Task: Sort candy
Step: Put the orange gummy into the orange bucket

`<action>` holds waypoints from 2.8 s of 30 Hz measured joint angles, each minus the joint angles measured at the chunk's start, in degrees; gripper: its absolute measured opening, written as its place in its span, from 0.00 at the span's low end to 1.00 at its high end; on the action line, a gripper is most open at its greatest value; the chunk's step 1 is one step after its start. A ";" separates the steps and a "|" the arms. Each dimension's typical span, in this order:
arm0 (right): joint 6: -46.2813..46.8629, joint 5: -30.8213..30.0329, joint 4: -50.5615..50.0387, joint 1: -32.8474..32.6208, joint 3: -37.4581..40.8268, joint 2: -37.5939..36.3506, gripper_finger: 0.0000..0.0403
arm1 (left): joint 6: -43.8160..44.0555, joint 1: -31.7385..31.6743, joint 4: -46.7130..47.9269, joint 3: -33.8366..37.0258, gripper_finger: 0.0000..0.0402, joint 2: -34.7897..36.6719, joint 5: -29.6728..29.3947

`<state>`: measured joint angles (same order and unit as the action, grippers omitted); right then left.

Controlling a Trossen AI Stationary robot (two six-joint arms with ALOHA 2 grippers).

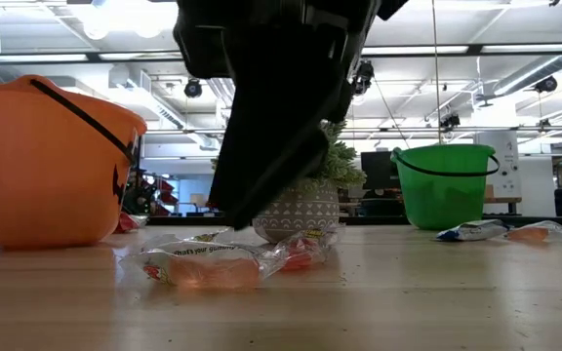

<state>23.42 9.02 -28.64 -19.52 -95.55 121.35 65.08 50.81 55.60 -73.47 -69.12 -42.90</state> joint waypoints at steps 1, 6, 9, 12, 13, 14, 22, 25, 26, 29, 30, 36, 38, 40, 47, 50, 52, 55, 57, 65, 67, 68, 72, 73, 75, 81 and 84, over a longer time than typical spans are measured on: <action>0.04 0.02 0.34 -0.19 0.01 0.38 0.40 | 0.08 0.00 -0.02 0.00 0.42 0.00 0.09; 0.20 0.04 0.89 -0.75 -0.02 0.65 0.40 | 0.11 0.00 -0.33 0.00 0.42 0.00 0.16; 0.21 0.02 0.90 -0.75 -0.02 0.66 0.40 | 0.11 -0.02 -0.40 0.00 0.42 -0.02 0.14; 0.41 0.00 1.24 -0.80 -0.02 1.29 0.40 | 0.11 0.00 -0.45 0.00 0.42 -0.11 0.14; 0.78 0.02 1.18 -0.86 -0.02 1.67 0.40 | 0.11 0.00 -0.57 0.00 0.42 -0.11 0.14; 1.16 0.04 1.20 -0.99 -0.02 2.15 0.40 | 0.13 0.00 -0.65 0.00 0.42 -0.11 0.12; 2.23 -0.14 1.17 -1.60 -0.04 3.05 0.40 | 0.13 0.00 -0.73 0.00 0.42 -0.11 0.10; 2.25 -0.02 1.12 -1.60 -0.04 3.05 0.36 | 0.13 -0.01 -0.73 0.00 0.42 -0.11 0.10; 2.25 -0.01 1.06 -1.60 -0.02 3.05 0.33 | 0.13 0.00 -0.73 0.00 0.42 -0.11 0.10; 2.27 -0.01 1.05 -1.58 -0.02 3.05 0.21 | 0.13 0.00 -0.73 0.00 0.42 -0.11 0.10; 2.28 -0.01 1.05 -1.58 -0.02 3.05 0.16 | 0.13 0.00 -0.75 0.00 0.42 -0.11 0.10; 2.89 0.43 0.92 -1.58 -0.02 2.65 0.04 | 0.65 -0.07 -0.75 0.00 0.42 -0.11 -0.10; 3.04 0.47 0.50 -1.58 0.05 2.18 0.03 | 1.09 -0.07 -0.75 0.00 0.42 -0.11 -0.10; 3.12 0.47 0.24 -1.58 0.07 1.31 0.03 | 1.42 -0.07 -0.73 0.00 0.42 -0.11 -0.10; 3.24 0.49 0.05 -1.58 0.07 -3.53 0.03 | 1.68 -0.07 -0.73 0.00 0.42 -0.11 -0.10; 3.65 0.46 0.05 -1.58 0.07 -6.03 0.03 | 1.90 -0.07 -0.74 0.00 0.42 -0.11 -0.10; 4.03 0.39 0.29 -1.58 0.06 -7.93 0.03 | 1.93 -0.31 -0.78 0.00 0.42 -0.11 -0.11; 3.77 -0.35 0.57 -1.58 -0.64 -10.56 0.03 | 1.93 -1.19 -1.33 0.00 0.42 -0.11 -0.21; 3.01 -2.77 0.76 -1.56 -1.22 -12.37 0.03 | 1.91 -2.15 -1.63 0.00 0.42 -0.13 -0.28; -1.01 -7.87 0.82 0.24 -4.11 -16.37 0.03 | 0.95 -6.49 -3.17 -0.02 0.42 -0.13 -0.67; -2.24 -9.33 0.94 1.00 -4.56 -17.01 0.03 | -0.62 -7.32 -4.68 -0.02 0.42 -0.13 -0.27; -2.98 -9.51 1.05 1.46 -4.81 -17.23 0.03 | -1.81 -7.52 -6.00 -0.02 0.42 -0.13 -0.09; -4.30 -10.04 0.83 3.31 -6.63 -17.47 0.03 | -8.67 -7.79 -12.30 -0.02 0.42 -0.13 0.36; -4.74 -10.53 0.73 3.66 -7.19 -17.47 0.03 | -10.28 -7.80 -13.82 -0.02 0.42 -0.13 0.39; -5.52 -10.76 0.88 4.13 -8.51 -17.47 0.03 | -13.02 -7.80 -16.41 -0.02 0.42 -0.13 0.39; -8.62 -10.60 0.62 4.30 -13.24 -17.47 0.03 | -15.08 -9.54 -17.51 -0.04 0.42 -0.13 0.40; -10.17 -10.62 0.32 4.42 -14.84 -17.47 0.03 | -15.82 -10.27 -17.60 -0.04 0.42 -0.13 0.40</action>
<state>13.25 -1.59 -28.32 -15.10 -110.40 103.88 49.25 40.53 38.00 -73.52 -69.25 -42.50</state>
